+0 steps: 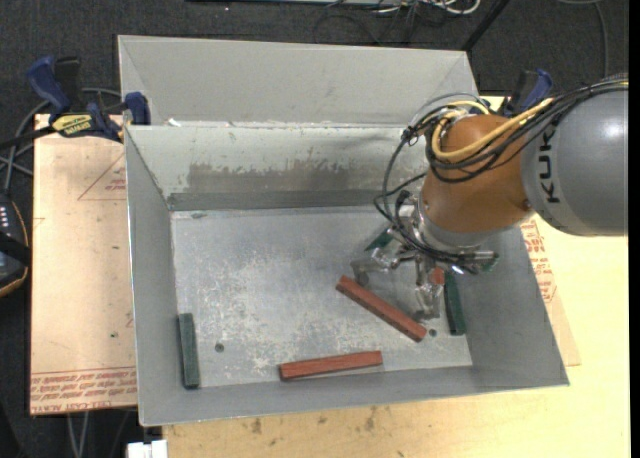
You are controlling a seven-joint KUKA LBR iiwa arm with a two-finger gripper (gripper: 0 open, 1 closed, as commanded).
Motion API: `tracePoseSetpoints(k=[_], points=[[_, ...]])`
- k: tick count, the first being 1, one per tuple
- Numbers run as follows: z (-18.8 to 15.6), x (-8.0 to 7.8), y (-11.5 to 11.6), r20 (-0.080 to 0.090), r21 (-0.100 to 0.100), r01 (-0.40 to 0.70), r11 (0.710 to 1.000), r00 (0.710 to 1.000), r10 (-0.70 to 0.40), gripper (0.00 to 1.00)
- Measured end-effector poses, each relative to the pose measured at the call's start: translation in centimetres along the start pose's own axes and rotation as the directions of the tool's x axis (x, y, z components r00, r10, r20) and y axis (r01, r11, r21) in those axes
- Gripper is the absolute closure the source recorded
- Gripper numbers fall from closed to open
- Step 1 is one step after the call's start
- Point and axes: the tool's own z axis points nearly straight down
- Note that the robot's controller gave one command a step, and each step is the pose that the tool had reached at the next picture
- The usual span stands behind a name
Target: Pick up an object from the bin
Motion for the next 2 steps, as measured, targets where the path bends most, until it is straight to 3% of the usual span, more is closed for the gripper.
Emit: tracePoseSetpoints(k=[1, 2], points=[[-1.3, -0.1, 5.8, -0.003, -0.001, 0.022, 1.0, 1.0, -0.022, 0.0], [0.5, -2.9, 8.8, 0.009, 0.016, -0.094, 0.995, 0.996, 0.094, 0.0]])
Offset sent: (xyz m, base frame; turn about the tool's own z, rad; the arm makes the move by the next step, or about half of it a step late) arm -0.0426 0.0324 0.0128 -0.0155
